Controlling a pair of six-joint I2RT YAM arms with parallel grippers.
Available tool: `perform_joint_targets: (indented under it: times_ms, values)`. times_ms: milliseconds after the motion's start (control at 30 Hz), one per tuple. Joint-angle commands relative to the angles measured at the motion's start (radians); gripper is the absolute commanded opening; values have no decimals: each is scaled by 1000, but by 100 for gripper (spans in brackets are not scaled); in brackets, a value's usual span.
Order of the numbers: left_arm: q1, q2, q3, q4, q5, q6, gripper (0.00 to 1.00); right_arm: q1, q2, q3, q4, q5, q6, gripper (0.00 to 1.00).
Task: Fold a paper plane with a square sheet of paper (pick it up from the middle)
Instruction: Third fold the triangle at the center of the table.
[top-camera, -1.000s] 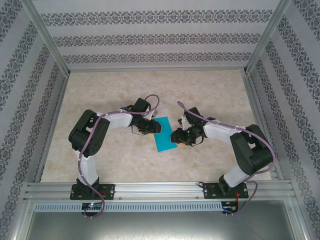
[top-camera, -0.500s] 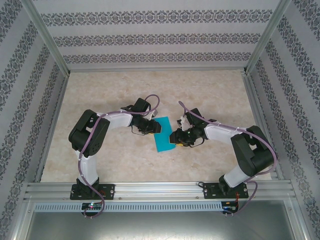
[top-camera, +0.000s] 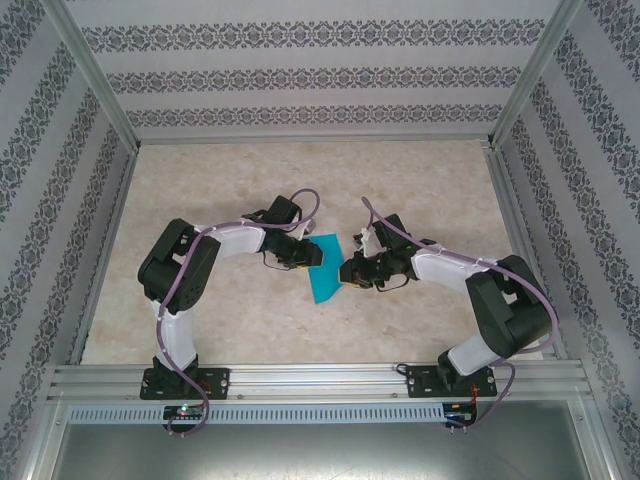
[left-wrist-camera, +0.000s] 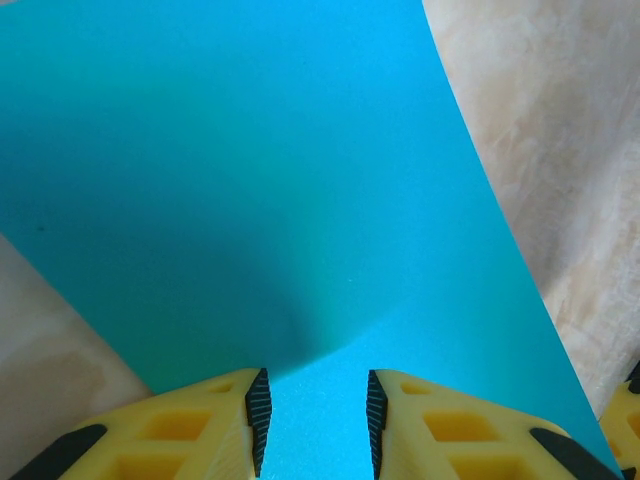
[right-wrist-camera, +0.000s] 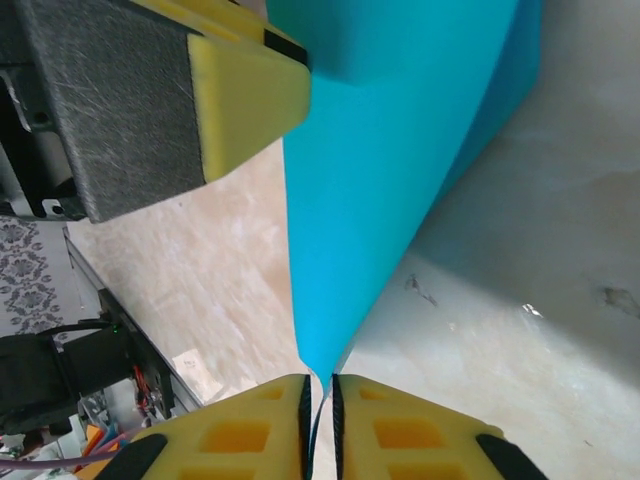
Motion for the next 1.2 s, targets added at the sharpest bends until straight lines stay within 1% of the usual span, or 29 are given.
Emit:
perform_joint_targets:
  times_ms: [0,300,533,800,900,1033,1167]
  values:
    - [-7,45,0,-48,-22,28,36,-4,31,-1,75,-40,39,14]
    - [-7,43,-1,-48,-11,28,36,21,139,30,226,-59,137,12]
    - [-7,39,-8,-47,-6,31,36,34,207,65,281,-47,175,11]
    - [-7,35,-7,-45,-2,28,37,56,268,110,259,-29,167,11]
    - [-5,34,-10,-41,-1,27,37,64,281,138,209,-4,138,11]
    - [-6,32,-12,-36,4,24,37,66,298,145,206,1,137,11]
    - [-1,26,-22,3,37,-6,38,70,317,149,218,0,145,12]
